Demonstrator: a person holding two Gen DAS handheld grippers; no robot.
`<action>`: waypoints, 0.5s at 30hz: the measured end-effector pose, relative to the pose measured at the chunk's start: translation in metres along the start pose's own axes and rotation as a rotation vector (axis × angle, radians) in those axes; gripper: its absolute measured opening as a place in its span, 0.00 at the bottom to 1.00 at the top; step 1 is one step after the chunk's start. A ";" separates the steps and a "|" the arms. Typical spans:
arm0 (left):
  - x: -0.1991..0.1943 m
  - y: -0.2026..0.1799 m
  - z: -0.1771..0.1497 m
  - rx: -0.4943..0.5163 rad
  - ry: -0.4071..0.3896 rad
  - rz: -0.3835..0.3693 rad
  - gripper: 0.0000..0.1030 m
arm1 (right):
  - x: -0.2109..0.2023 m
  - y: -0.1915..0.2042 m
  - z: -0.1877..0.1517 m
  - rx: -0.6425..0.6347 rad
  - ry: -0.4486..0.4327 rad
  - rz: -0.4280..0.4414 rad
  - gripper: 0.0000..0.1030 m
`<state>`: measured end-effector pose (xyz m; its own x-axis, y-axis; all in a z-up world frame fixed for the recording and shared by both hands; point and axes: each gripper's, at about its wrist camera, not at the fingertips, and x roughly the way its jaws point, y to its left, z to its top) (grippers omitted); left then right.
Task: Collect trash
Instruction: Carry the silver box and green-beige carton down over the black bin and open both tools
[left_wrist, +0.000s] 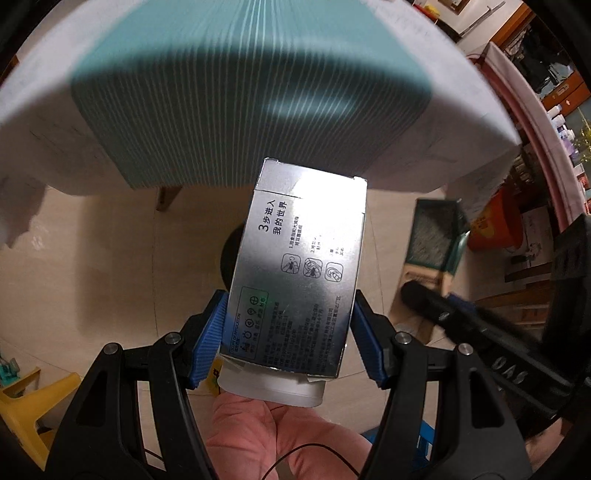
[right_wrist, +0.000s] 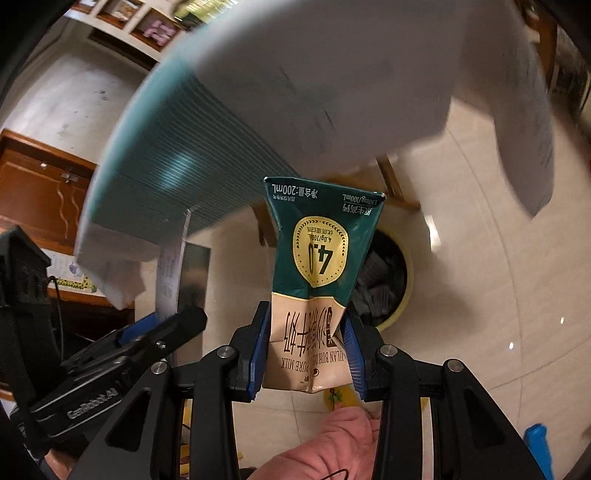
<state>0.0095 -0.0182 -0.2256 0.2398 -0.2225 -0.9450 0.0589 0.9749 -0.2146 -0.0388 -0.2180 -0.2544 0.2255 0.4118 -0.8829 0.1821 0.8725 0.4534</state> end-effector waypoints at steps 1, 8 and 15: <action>0.012 0.002 -0.001 -0.001 0.004 0.000 0.60 | 0.012 -0.007 -0.001 0.015 0.008 0.000 0.36; 0.084 0.018 -0.004 -0.037 0.037 -0.002 0.60 | 0.086 -0.037 0.009 0.069 0.030 -0.007 0.37; 0.137 0.032 0.000 -0.059 0.040 0.003 0.63 | 0.139 -0.059 0.025 0.116 0.031 0.016 0.59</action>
<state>0.0446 -0.0174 -0.3619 0.2005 -0.2205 -0.9546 0.0010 0.9744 -0.2248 0.0054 -0.2185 -0.4004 0.1994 0.4346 -0.8783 0.2891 0.8303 0.4765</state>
